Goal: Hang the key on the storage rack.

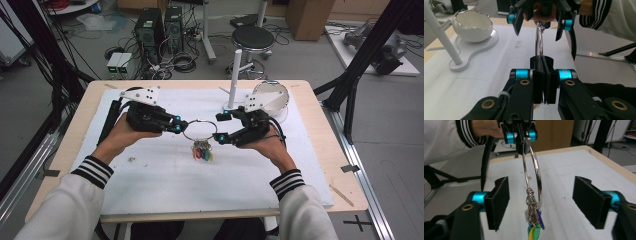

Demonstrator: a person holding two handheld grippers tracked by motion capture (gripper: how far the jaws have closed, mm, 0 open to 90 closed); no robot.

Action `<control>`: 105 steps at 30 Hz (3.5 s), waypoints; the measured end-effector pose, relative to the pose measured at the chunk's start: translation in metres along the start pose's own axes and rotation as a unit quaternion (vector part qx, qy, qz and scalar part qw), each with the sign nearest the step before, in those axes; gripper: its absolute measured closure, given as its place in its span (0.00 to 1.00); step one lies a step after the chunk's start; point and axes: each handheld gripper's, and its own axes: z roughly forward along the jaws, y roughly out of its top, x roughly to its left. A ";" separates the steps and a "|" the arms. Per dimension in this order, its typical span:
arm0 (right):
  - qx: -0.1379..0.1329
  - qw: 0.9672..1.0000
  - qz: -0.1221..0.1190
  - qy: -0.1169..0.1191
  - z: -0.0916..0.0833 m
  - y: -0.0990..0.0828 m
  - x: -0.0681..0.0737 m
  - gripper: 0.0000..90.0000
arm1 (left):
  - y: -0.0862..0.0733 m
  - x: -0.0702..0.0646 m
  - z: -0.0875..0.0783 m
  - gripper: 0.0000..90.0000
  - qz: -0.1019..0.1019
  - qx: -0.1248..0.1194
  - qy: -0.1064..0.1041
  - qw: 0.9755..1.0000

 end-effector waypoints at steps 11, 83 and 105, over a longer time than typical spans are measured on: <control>0.019 0.999 -0.019 0.028 0.005 0.001 0.000 0.68 | 0.000 0.001 0.004 0.97 0.004 0.006 -0.005 1.000; -0.011 0.962 0.156 -0.222 -0.053 -0.018 -0.090 0.98 | -0.209 -0.066 -0.054 0.02 -0.091 -0.173 0.305 0.932; -0.006 0.940 0.203 -0.272 -0.040 -0.035 -0.112 0.98 | -0.213 -0.070 -0.054 0.02 -0.087 -0.185 0.327 0.923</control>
